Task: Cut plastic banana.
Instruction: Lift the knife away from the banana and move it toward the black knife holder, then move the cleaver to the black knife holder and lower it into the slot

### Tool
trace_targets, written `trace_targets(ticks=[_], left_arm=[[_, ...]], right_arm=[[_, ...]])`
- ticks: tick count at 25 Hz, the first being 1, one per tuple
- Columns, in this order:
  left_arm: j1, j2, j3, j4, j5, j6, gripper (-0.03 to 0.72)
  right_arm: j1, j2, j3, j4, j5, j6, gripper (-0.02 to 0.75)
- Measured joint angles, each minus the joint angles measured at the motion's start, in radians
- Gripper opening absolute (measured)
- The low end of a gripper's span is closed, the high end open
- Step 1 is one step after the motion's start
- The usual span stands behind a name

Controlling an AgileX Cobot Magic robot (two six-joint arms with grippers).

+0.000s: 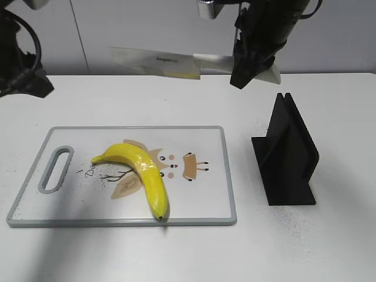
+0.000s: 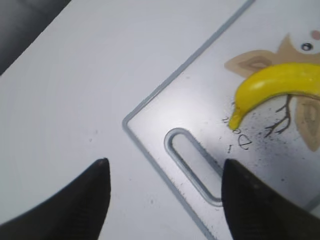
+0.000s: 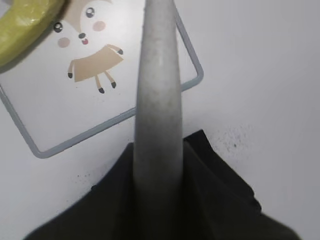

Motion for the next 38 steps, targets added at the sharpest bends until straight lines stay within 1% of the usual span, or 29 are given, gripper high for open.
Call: trace_targets(ticks=[2,3,5,8,10,12,15,18,22,28,34,38], left_arm=[[0.025,-0.014,-0.013,0.052,0.036,-0.123,0.646],[0.038,-0.018,-0.02,0.068,0.06,-0.202,0.643],[0.066,-0.024,-0.031,0.085,0.123,-0.308,0.639],[0.107,-0.026,-0.041,0.093,0.232,-0.41,0.635],[0.137,-0.027,-0.042,0.094,0.32,-0.455,0.629],[0.167,-0.028,-0.042,0.094,0.381,-0.488,0.621],[0.202,-0.055,-0.024,0.094,0.392,-0.509,0.614],[0.209,-0.138,0.05,0.093,0.395,-0.511,0.6],[0.209,-0.301,0.162,0.087,0.399,-0.511,0.595],[0.209,-0.572,0.294,0.084,0.397,-0.512,0.595],[0.209,-0.841,0.42,0.084,0.391,-0.512,0.595],[0.209,-1.019,0.513,0.078,0.392,-0.512,0.595]], right_arm=[[0.0,0.0,-0.026,-0.028,0.03,0.1,0.162],[0.0,0.0,-0.039,-0.041,0.042,0.15,0.162],[0.0,0.0,-0.061,-0.055,0.047,0.244,0.162],[0.0,-0.009,-0.075,-0.068,0.049,0.465,0.162],[0.0,-0.023,-0.075,-0.071,0.052,0.618,0.162],[0.0,-0.043,-0.072,-0.073,0.051,0.716,0.162],[0.0,-0.101,-0.03,-0.072,0.051,0.809,0.162],[0.0,-0.192,0.06,-0.072,0.051,0.856,0.162],[0.0,-0.317,0.222,-0.072,0.026,0.892,0.162],[0.0,-0.497,0.471,-0.074,-0.095,0.967,0.162],[0.0,-0.647,0.673,-0.13,-0.155,1.087,0.162],[0.0,-0.724,0.778,-0.144,-0.198,1.132,0.162]])
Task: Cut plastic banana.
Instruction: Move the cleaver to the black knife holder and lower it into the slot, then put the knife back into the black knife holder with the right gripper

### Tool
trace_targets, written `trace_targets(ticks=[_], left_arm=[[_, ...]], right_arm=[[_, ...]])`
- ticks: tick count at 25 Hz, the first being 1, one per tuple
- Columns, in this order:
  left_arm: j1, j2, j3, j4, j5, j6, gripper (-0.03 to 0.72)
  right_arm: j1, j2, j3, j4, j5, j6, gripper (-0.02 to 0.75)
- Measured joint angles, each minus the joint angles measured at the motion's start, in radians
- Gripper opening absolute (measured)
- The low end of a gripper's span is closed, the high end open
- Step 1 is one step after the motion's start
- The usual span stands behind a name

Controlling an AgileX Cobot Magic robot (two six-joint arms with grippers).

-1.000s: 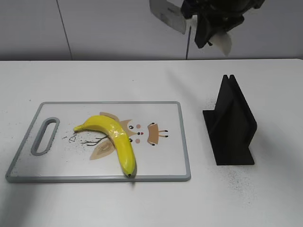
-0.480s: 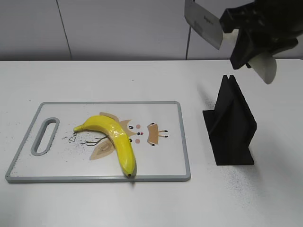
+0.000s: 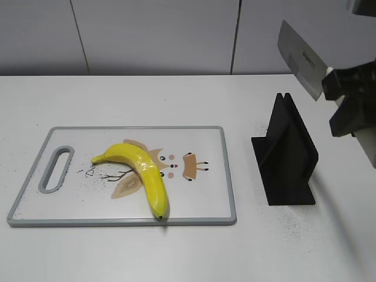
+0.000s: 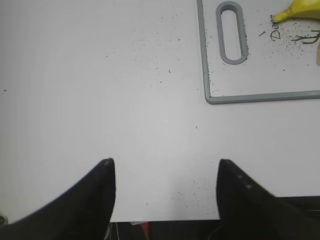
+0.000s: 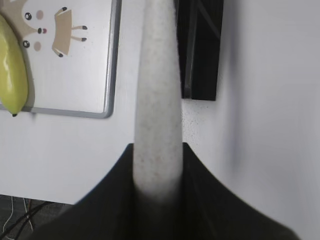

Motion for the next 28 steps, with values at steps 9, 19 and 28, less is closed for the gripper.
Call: trace_targets(ticks=[9,19,28], left_arm=[[0.0,-0.358,0.14,-0.016,0.004,0.0,0.595],[0.004,-0.431,0.18,-0.017,-0.104,-0.001,0.595],[0.004,-0.431,0.185,-0.017,-0.109,-0.002,0.595]], right_arm=[[0.0,-0.051,0.128,0.0,-0.041,0.026,0.162],[0.0,-0.053,0.18,0.0,-0.134,0.03,0.161],[0.0,0.014,0.182,-0.015,-0.19,0.031,0.162]])
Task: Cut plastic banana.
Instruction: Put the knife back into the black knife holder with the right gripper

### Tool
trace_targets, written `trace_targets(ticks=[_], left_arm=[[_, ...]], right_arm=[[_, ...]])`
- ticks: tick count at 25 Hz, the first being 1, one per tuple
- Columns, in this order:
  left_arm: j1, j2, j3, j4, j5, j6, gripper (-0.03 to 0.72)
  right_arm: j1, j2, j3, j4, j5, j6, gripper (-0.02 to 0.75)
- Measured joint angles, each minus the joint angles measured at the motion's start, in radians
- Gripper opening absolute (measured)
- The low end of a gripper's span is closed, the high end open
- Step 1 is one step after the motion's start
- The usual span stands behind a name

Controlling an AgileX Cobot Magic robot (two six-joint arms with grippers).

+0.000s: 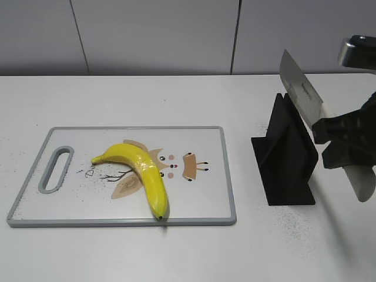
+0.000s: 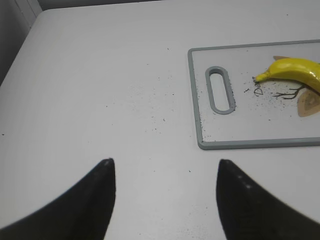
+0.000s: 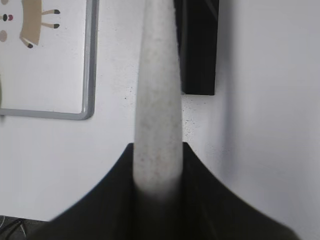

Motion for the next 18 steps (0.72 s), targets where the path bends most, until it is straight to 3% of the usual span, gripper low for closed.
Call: trace_targets(ticks=[10,18], left_arm=[[0.0,0.0,0.0,0.0,0.0,-0.001,0.585],[0.0,0.0,0.0,0.0,0.0,-0.001,0.584]], right_arm=[[0.0,0.076,0.001,-0.071,-0.041,0.042,0.161],[0.0,0.077,0.001,-0.057,-0.044,0.066,0.161]])
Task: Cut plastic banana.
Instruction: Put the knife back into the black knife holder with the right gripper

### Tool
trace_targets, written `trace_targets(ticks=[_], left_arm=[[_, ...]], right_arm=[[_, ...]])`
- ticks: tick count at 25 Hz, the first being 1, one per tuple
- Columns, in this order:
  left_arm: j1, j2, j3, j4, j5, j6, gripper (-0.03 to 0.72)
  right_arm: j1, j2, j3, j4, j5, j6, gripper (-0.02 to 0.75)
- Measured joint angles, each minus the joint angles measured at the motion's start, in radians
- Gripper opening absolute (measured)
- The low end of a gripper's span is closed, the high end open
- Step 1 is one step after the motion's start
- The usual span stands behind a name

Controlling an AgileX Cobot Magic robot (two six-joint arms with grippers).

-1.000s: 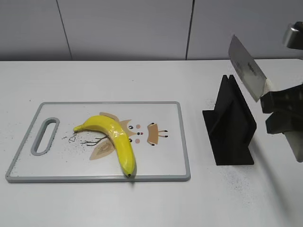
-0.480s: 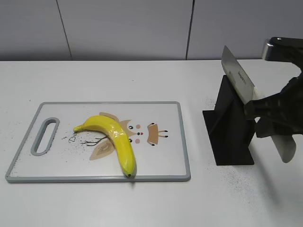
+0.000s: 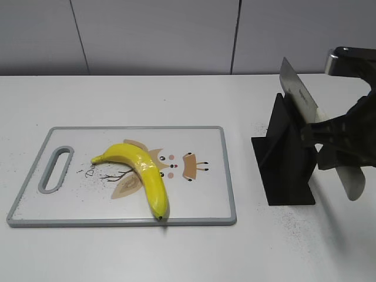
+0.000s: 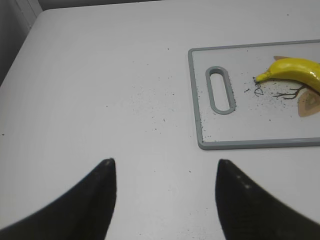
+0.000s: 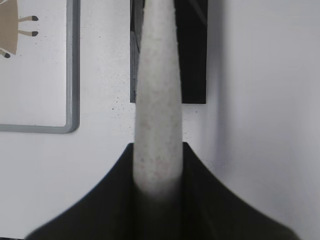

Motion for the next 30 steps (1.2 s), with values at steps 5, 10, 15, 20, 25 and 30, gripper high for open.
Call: trace_targets(ticks=[5,10,15,20,25,30], left_arm=[[0.0,0.0,0.0,0.001,0.0,0.0,0.584],[0.0,0.0,0.0,0.002,0.0,0.0,0.581],[0.0,0.0,0.0,0.003,-0.001,0.0,0.581],[0.0,0.0,0.0,0.003,-0.001,0.0,0.579],[0.0,0.0,0.0,0.003,-0.001,0.0,0.576],[0.0,0.0,0.0,0.003,-0.003,0.0,0.571]], right_arm=[[0.0,0.0,0.0,0.057,0.001,0.002,0.161],[0.0,0.009,0.0,0.064,0.003,0.002,0.161],[0.0,0.047,0.0,0.063,0.003,0.002,0.161],[0.0,0.05,0.0,0.063,0.001,-0.004,0.209],[0.0,0.05,-0.005,0.056,-0.01,-0.013,0.569],[0.0,0.036,-0.078,0.045,-0.001,-0.043,0.67]])
